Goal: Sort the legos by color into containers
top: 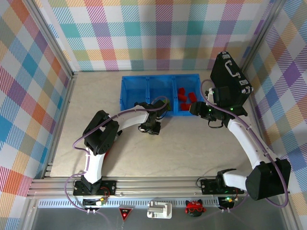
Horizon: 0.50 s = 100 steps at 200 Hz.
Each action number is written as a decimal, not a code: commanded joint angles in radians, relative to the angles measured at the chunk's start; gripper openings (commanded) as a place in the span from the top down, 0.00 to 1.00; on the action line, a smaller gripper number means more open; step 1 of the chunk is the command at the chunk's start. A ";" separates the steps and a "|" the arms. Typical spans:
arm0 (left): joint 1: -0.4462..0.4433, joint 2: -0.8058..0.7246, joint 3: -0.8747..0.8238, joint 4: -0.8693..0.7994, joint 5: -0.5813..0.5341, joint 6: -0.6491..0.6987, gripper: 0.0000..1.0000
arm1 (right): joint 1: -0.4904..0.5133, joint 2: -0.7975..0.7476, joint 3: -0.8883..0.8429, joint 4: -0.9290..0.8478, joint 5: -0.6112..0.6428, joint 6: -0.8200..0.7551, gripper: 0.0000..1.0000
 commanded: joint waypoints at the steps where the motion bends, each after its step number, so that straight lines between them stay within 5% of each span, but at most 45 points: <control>1: -0.005 -0.016 0.019 -0.035 -0.022 0.009 0.64 | 0.000 -0.002 0.015 0.003 -0.011 -0.014 0.38; 100: 0.052 -0.155 0.071 -0.132 -0.067 0.045 0.66 | 0.000 -0.011 0.020 0.000 -0.004 -0.017 0.39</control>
